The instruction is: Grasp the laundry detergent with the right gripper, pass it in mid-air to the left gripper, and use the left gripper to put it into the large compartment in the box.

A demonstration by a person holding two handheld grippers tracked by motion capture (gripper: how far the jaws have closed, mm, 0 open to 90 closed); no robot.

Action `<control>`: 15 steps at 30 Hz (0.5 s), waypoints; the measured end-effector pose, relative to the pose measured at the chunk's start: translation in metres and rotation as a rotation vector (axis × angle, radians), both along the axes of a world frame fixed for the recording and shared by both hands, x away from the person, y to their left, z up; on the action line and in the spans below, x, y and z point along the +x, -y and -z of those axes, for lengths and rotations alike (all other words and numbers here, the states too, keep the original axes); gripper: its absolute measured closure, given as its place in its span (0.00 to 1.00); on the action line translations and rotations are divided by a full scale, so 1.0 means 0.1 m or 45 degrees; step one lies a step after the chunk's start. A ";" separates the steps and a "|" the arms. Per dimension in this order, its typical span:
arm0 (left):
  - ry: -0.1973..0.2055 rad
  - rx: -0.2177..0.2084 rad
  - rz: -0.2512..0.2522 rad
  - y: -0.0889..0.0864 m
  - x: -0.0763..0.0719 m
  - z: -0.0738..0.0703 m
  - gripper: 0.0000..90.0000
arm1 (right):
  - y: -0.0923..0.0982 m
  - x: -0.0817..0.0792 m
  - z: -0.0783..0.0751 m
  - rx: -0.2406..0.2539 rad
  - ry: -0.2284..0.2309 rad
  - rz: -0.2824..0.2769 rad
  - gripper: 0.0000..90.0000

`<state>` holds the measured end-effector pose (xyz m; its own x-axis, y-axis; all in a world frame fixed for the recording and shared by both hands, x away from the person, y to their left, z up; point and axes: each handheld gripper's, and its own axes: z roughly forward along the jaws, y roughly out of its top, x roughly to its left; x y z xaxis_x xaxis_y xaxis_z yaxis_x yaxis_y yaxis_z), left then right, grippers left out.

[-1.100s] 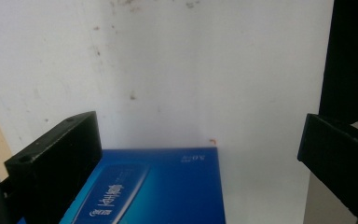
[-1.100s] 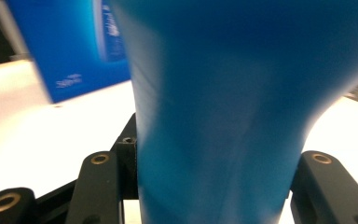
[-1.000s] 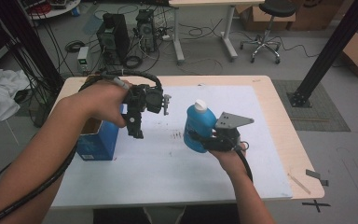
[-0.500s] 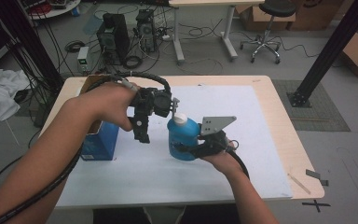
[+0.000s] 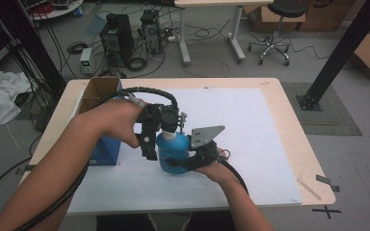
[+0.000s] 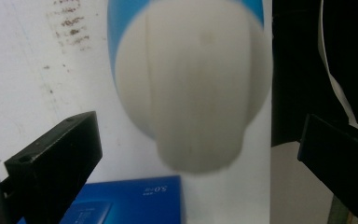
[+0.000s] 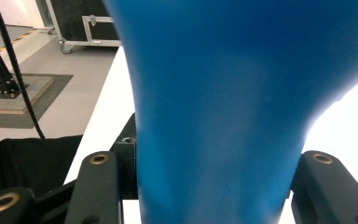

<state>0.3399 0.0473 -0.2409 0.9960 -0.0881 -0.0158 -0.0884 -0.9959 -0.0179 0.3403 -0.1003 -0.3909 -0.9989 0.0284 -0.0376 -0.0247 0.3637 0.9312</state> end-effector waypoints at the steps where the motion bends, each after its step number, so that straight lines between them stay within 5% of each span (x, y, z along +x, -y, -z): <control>1: -0.003 -0.005 -0.004 0.00 -0.01 0.00 0.00 | -0.06 0.01 0.01 -0.004 0.003 -0.009 0.51; 15: -0.001 -0.031 -0.046 -0.10 -0.09 0.09 0.00 | -0.41 0.00 0.02 -0.004 0.010 -0.081 0.51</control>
